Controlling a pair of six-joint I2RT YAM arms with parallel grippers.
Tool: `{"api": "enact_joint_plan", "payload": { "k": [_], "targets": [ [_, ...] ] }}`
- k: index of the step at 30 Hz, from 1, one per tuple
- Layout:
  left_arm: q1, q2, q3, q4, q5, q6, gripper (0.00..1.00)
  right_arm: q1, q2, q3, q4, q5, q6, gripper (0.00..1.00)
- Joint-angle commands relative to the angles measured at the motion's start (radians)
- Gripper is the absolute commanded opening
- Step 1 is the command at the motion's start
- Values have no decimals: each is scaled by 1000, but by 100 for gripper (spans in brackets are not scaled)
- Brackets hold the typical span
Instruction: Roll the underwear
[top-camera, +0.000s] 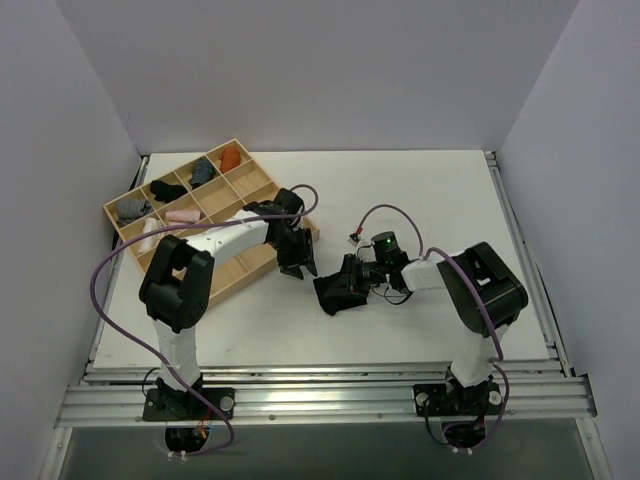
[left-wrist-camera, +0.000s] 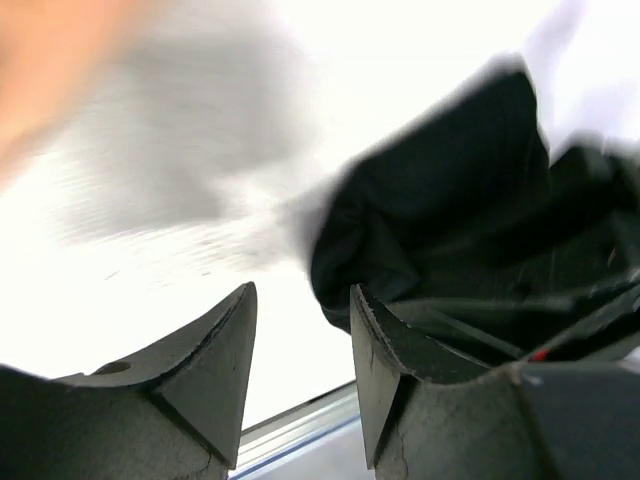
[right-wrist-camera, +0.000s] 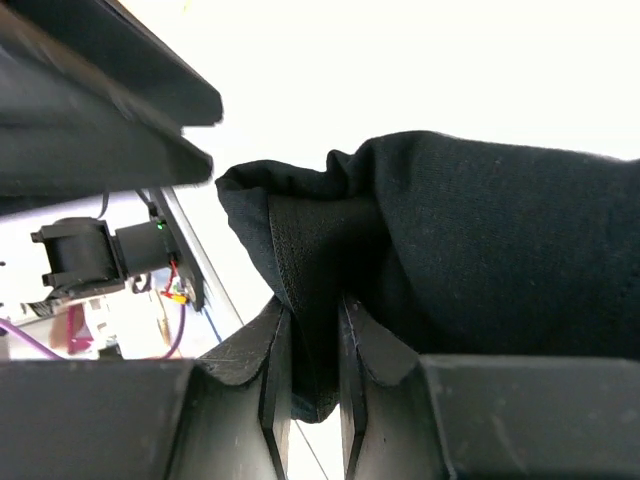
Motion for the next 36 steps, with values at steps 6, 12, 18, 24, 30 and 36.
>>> {"api": "enact_joint_plan", "payload": {
  "k": [6, 12, 18, 24, 30, 36],
  "targets": [
    [-56, -69, 63, -188, -323, -306, 51, 9, 65, -62, 167, 49, 70, 0],
    [-84, -132, 5, -49, -319, -401, 60, 9, 81, -72, 196, 15, 60, 0],
    [-119, -121, -9, -35, -308, -422, 63, 18, 123, -69, 207, -21, 55, 0],
    [-137, -107, -74, 36, -296, -444, 63, 29, 124, -72, 224, -41, 58, 0],
    [-140, -83, -90, 88, -279, -428, 63, 38, 128, -76, 219, -61, 55, 0],
    [-147, -95, -118, 109, -273, -438, 64, 47, 132, -65, 207, -75, 50, 0]
  ]
}}
